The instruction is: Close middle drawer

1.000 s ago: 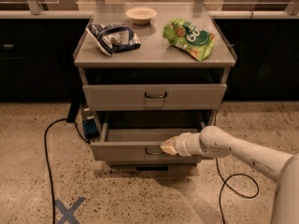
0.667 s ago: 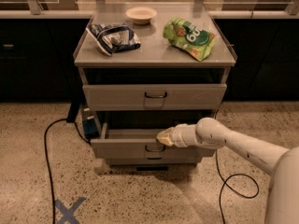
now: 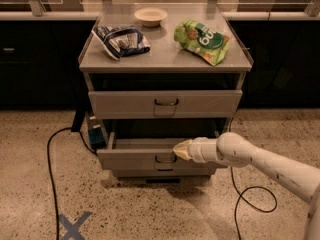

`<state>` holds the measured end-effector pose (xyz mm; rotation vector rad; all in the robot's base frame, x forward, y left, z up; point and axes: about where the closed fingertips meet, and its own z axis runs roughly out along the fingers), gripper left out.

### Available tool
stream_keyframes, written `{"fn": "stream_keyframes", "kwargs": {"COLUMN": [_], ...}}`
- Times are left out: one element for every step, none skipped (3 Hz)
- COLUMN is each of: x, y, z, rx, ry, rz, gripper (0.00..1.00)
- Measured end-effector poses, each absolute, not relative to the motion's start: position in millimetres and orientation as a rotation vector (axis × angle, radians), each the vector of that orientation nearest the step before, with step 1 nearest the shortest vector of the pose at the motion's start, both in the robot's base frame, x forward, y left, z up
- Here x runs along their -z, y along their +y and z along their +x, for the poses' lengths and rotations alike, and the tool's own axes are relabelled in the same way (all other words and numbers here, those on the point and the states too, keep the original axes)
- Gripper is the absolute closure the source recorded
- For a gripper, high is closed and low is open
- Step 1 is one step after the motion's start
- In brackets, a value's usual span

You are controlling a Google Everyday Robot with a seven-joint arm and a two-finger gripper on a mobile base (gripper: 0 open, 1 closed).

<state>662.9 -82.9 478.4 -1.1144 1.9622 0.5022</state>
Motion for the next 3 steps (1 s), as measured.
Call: {"fn": "stream_keyframes", "kwargs": {"x": [-473,-454,-433], "y": [-98,-109,-114], "z": [637,627,638], "rx": [-0.516,-0.525,-0.528], "ry": [1.957,1.981,2.007], "rz": [-1.064,-1.025,-1.024], "gripper": [1.0,1.0,1.0]}}
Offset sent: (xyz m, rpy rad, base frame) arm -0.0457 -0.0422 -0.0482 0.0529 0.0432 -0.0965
